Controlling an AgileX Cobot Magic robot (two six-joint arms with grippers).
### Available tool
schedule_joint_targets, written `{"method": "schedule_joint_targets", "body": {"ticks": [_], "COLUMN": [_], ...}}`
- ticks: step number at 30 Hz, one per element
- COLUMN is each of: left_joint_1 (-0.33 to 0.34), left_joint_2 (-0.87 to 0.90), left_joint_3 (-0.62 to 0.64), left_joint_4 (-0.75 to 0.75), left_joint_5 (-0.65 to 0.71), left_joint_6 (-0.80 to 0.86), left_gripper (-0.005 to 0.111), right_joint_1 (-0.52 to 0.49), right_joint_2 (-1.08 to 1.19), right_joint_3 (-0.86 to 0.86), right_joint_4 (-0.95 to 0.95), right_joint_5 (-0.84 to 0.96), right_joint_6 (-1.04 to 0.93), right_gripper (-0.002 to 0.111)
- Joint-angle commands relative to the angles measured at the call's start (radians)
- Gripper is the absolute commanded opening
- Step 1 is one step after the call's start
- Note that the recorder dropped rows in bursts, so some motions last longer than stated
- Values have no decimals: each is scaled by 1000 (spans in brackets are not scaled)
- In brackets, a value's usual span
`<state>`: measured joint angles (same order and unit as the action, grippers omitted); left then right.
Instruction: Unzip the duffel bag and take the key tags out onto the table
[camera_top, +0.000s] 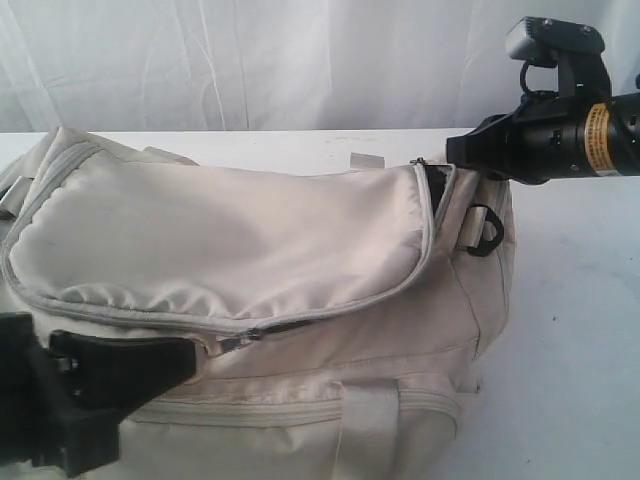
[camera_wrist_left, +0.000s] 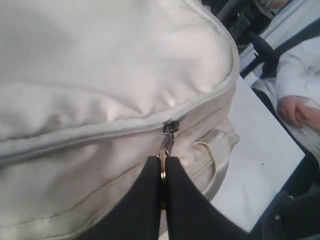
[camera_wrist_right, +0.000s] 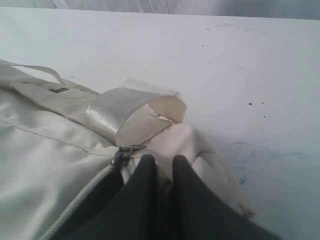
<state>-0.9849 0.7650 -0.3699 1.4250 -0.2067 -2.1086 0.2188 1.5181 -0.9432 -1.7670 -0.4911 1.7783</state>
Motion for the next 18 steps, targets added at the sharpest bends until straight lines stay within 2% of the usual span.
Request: {"method": "schedule_joint_targets", "body": {"ticks": [1, 12, 18], "left_joint_1": [-5, -5, -5], "left_joint_2": [-128, -329, -413], "left_joint_3": [47, 90, 88], "left_joint_4": [-38, -104, -224], "left_joint_5": [115, 461, 579], "left_joint_6": [-3, -1, 126], "left_gripper": [0, 0, 0], "right_joint_1": [-10, -10, -10], "right_joint_2": [-4, -4, -4], "right_joint_3": [-14, -14, -14], "right_joint_4": [23, 23, 23], "right_joint_5": [77, 95, 104], "right_joint_6": [5, 23, 23], "right_gripper": [0, 0, 0]}}
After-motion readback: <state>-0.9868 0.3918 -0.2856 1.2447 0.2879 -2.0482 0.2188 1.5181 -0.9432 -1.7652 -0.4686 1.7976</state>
